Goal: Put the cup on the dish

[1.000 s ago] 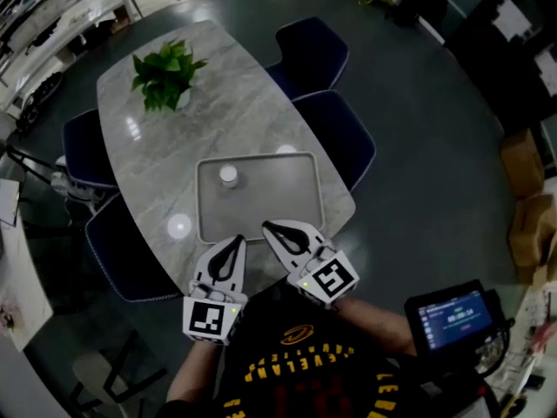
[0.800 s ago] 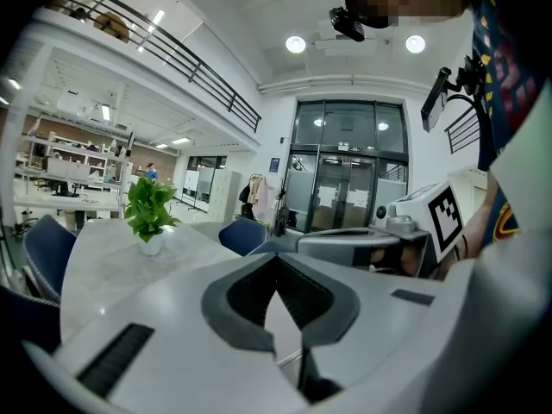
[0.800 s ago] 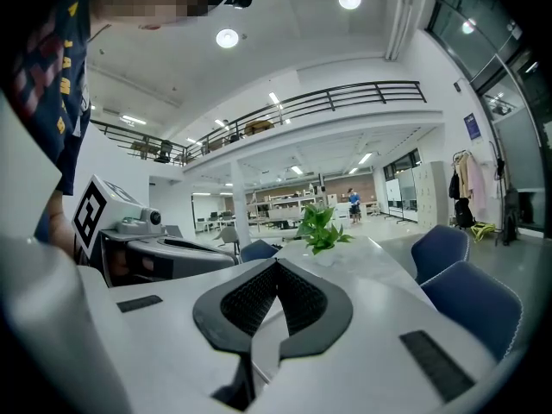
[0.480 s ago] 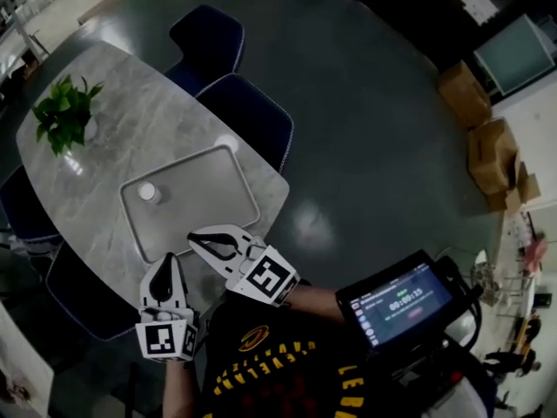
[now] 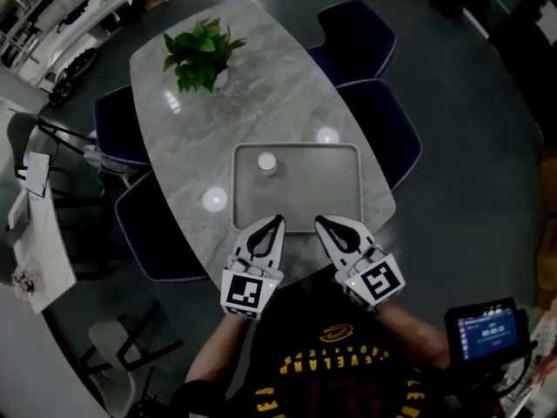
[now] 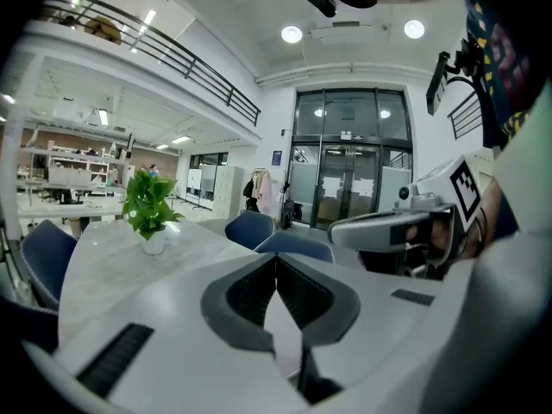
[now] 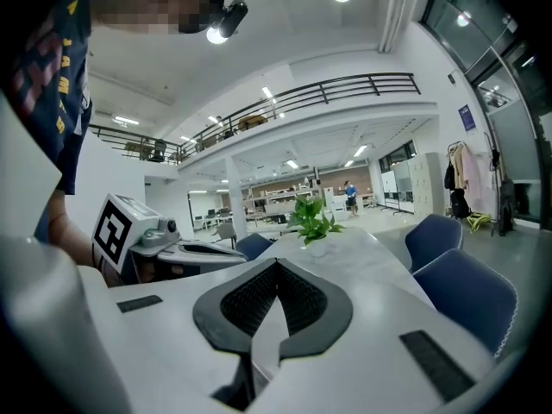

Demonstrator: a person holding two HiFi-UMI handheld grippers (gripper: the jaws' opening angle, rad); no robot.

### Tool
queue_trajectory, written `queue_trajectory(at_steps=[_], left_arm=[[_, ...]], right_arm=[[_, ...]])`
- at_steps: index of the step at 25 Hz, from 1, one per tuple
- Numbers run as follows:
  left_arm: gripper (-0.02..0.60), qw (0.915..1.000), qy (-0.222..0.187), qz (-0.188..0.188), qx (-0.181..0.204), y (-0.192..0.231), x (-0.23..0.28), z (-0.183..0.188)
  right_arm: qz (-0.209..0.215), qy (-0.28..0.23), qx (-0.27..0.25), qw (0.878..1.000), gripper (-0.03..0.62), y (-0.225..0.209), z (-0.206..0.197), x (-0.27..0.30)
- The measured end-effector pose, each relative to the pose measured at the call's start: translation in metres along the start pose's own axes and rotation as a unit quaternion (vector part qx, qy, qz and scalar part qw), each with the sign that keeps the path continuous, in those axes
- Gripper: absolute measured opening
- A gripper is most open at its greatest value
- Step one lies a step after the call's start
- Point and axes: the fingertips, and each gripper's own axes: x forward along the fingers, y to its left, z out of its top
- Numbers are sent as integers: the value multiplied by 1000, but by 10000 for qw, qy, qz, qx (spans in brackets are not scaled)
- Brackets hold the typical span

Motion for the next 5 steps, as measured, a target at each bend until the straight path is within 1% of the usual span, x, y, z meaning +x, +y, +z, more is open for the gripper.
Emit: queue_trajectory(at_steps=[2,5], left_arm=[[2,9999,-37,31,140,9,10,-4],[3,9998,12,93,186,20,24,-13]], right_arm=[[6,27,3,10000,6,-6,-3,5],[2,64,17,10000,6,-17,-8,12]])
